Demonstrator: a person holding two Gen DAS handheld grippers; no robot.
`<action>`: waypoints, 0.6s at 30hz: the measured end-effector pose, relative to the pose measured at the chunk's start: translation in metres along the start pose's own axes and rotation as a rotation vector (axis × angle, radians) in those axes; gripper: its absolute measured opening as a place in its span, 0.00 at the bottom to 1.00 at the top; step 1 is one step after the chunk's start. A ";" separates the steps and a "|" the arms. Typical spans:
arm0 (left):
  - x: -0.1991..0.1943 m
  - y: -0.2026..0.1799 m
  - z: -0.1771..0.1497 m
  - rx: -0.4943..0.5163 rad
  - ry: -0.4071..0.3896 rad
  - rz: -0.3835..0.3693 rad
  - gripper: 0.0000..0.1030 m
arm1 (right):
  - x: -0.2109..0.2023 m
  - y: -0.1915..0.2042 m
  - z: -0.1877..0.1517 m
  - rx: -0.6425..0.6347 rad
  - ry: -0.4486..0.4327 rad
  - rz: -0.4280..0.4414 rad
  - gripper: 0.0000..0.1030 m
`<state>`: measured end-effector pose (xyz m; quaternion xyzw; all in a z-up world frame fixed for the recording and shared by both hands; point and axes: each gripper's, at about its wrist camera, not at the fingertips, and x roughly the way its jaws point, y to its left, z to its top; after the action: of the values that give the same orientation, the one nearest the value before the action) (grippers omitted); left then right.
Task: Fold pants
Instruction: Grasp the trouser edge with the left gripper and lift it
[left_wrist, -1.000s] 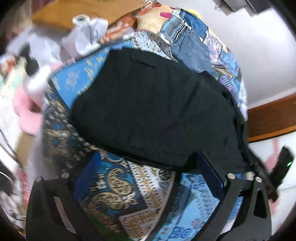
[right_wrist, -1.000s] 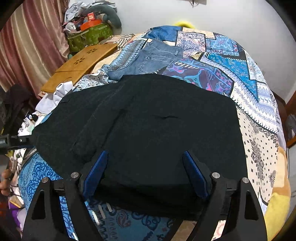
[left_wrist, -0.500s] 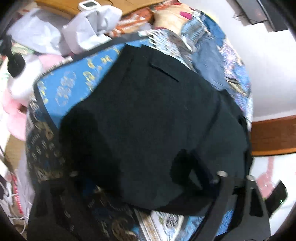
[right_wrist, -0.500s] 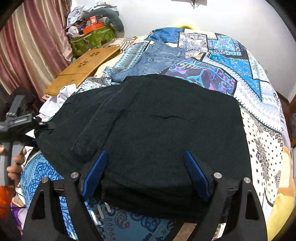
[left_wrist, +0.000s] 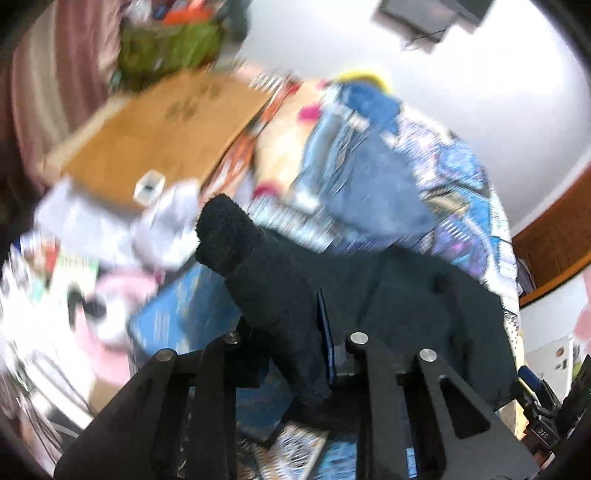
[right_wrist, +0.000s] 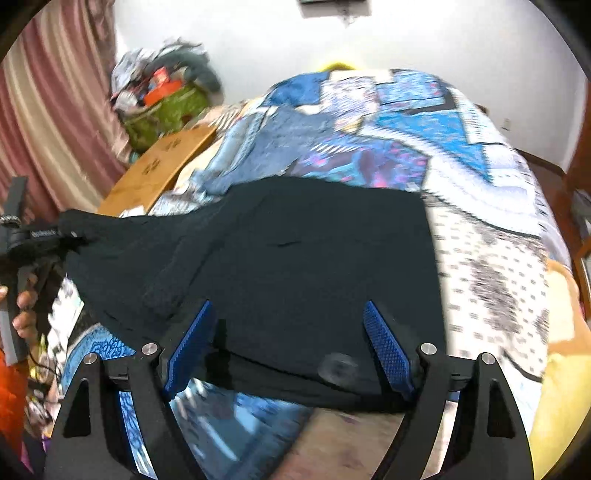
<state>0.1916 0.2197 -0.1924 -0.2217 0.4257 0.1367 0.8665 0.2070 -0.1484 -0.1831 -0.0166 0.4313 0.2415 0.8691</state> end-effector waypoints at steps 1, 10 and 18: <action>-0.007 -0.013 0.007 0.030 -0.028 -0.003 0.21 | -0.005 -0.007 -0.001 0.012 -0.005 -0.012 0.77; -0.053 -0.142 0.043 0.267 -0.181 -0.146 0.16 | -0.017 -0.054 -0.034 0.032 0.075 -0.075 0.79; -0.033 -0.252 0.025 0.447 -0.136 -0.236 0.16 | -0.012 -0.062 -0.043 0.018 0.087 -0.029 0.79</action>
<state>0.2960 0.0127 -0.0848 -0.0631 0.3573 -0.0483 0.9306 0.1961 -0.2183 -0.2119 -0.0258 0.4704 0.2239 0.8532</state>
